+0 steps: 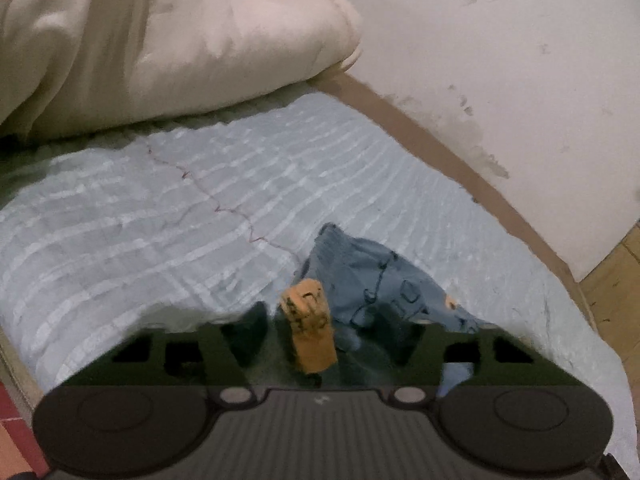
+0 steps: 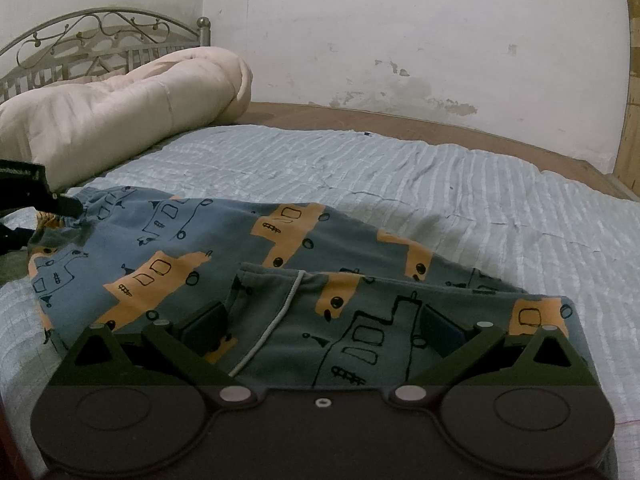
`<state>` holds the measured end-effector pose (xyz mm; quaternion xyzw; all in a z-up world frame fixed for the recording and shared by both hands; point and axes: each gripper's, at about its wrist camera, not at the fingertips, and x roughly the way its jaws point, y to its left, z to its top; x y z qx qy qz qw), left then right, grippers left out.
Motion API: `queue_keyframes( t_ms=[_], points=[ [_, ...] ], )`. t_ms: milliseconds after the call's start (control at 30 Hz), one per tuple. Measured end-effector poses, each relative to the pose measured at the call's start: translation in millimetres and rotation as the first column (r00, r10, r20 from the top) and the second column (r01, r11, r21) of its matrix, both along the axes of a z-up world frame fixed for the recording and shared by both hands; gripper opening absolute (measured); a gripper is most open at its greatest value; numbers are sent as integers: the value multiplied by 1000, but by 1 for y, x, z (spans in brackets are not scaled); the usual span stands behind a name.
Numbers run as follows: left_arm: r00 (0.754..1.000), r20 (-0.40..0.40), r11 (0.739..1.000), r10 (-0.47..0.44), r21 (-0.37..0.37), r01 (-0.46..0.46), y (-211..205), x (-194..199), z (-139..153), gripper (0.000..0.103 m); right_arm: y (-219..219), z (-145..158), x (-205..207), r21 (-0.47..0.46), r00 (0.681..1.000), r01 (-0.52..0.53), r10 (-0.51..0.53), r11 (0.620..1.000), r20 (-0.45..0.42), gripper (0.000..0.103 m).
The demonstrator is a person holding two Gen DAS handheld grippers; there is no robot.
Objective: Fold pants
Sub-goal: 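Grasp the cuff with the left gripper and lift it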
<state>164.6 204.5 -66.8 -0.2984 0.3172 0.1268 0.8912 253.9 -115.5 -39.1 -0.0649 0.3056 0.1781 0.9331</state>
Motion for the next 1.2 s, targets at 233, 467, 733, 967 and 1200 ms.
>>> queue_keyframes(
  t_ms=[233, 467, 733, 967, 1200],
  points=[
    [1000, -10, 974, -15, 225, 17, -31, 5, 11, 41, 0, 0, 0, 0, 1000, 0, 0, 1000, -1, 102],
    [998, -59, 980, 9, 198, 3, -28, 10, 2, 70, 0, 0, 0, 1, 1000, 0, 0, 1000, 0, 102],
    [999, -24, 994, 44, 104, -42, -14, 3, 5, 20, -1, 0, 0, 4, 1000, 0, 0, 1000, 0, 102],
    [997, 71, 934, -11, 357, -15, -61, 2, 40, 16, 0, 1, -1, 11, 1000, -1, 1, 1000, -6, 102],
    [978, 136, 860, -161, 505, 72, -107, 1, 69, 16, -12, 18, -4, 61, 1000, 22, -23, 998, 12, 102]
  ],
)
